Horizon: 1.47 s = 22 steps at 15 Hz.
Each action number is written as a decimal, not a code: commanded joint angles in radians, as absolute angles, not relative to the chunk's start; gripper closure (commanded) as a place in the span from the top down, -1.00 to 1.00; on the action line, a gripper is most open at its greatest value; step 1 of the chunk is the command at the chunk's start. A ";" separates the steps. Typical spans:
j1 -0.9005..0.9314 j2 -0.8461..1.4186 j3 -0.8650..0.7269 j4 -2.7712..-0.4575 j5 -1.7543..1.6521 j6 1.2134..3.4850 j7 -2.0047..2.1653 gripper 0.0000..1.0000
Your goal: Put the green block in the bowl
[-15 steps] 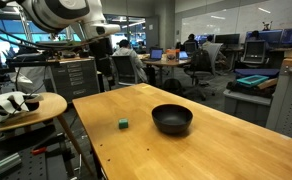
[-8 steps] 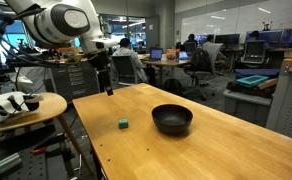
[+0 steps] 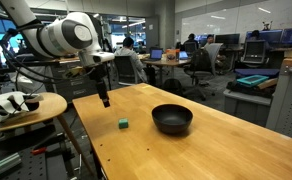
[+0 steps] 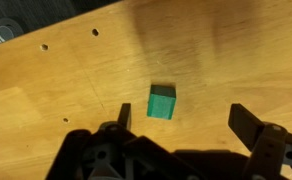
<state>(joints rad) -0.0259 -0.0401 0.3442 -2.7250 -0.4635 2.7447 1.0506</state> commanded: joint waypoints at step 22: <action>-0.027 0.408 0.132 -2.459 -1.075 2.896 1.566 -0.16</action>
